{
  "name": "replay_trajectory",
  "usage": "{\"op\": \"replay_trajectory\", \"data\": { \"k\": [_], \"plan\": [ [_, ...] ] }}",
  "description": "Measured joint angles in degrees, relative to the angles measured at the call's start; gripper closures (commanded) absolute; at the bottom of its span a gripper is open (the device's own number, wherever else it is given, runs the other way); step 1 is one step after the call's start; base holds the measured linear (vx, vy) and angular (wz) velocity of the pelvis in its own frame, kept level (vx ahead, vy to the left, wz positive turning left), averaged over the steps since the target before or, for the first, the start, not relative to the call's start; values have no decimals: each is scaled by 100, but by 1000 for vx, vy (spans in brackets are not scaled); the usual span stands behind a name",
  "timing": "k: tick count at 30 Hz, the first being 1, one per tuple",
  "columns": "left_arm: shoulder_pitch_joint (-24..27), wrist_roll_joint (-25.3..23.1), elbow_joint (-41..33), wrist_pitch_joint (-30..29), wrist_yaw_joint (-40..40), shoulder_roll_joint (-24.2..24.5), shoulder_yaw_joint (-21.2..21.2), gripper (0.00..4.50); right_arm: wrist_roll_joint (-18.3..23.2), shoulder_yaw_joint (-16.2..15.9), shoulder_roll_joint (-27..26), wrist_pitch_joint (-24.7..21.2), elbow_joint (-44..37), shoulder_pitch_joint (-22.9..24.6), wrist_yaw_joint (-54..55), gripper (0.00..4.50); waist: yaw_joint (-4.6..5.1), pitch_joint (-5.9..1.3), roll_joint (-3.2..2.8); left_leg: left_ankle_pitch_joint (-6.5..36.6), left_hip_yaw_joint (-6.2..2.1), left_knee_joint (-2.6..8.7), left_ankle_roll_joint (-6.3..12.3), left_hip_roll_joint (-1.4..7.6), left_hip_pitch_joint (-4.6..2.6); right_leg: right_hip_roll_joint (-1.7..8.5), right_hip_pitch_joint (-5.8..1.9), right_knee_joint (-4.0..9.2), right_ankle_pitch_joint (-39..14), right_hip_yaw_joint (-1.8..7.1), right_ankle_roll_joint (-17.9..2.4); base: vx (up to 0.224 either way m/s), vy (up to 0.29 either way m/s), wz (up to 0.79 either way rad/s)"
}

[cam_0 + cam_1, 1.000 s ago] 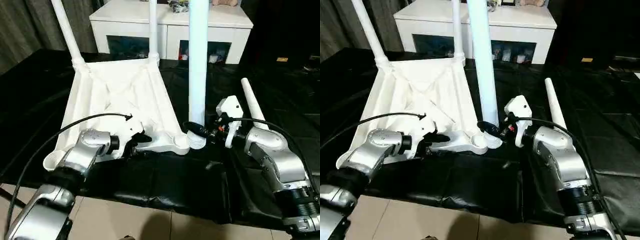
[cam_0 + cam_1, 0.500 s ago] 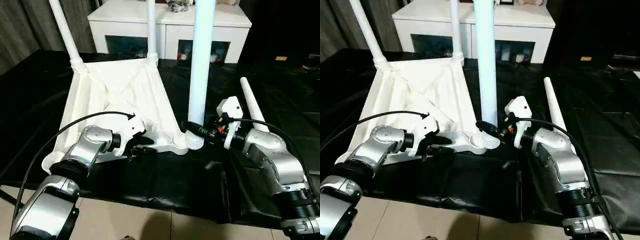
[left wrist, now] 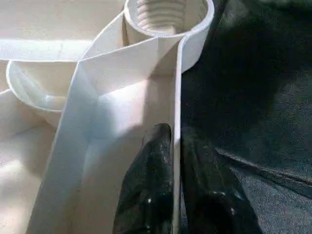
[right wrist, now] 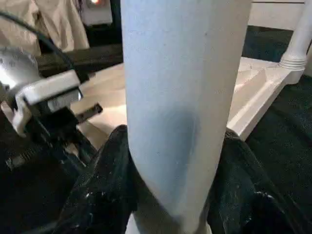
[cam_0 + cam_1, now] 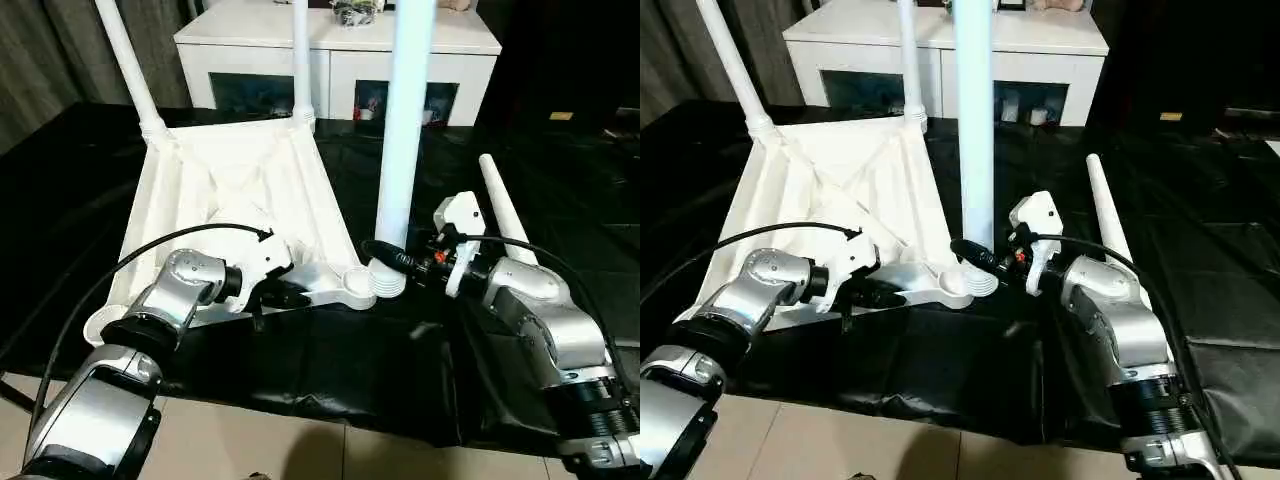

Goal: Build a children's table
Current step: Insert table leg to table base

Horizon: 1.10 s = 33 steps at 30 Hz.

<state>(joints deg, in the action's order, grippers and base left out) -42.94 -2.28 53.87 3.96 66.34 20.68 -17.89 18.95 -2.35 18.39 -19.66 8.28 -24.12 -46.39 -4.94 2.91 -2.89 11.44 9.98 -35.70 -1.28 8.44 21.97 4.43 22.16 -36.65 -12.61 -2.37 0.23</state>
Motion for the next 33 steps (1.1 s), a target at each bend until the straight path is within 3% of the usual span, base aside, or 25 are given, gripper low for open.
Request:
{"op": "replay_trajectory", "data": {
  "k": [4, 8, 12, 25, 33],
  "plan": [
    [161, 35, -288, -147, -34, -47, 63, 447, 93, -1, -86, -174, -21, 0, 32, 268, -3, -9, -43, 1, 5, 13, 0, -1, 2, 0, -4, 25, 0, 1, 0, 0, 0, 0],
    [643, 37, -1120, -495, -149, -102, 120, 450, 143, -27, -163, -290, -24, 14, 51, 268, 1, -47, -101, 11, 26, 40, 14, -2, 2, 5, -9, 66, 1, 3, -1, 0, 0, 0],
    [963, 36, -1753, -756, -193, -93, 118, 450, 143, -35, -191, -293, 7, 8, 93, 268, -5, -62, -123, 11, 29, 56, 18, -2, 1, 6, -9, 78, 0, 0, -1, 0, 0, 0],
    [1328, 36, -2553, -1286, -230, 14, 149, 450, 140, -39, -192, -293, 468, -94, -14, 268, 20, -57, -107, -6, 39, 79, 38, -2, 6, 5, -1, 98, 0, 0, 0, 0, 0, 0],
    [1330, 38, -2557, -1393, -249, 13, 174, 450, 399, 312, -493, -49, 760, 95, 99, 268, 55, -65, -106, 0, 41, 79, 28, -2, 4, 6, -2, 99, 0, 3, 0, 0, 0, 0]
  ]
}}
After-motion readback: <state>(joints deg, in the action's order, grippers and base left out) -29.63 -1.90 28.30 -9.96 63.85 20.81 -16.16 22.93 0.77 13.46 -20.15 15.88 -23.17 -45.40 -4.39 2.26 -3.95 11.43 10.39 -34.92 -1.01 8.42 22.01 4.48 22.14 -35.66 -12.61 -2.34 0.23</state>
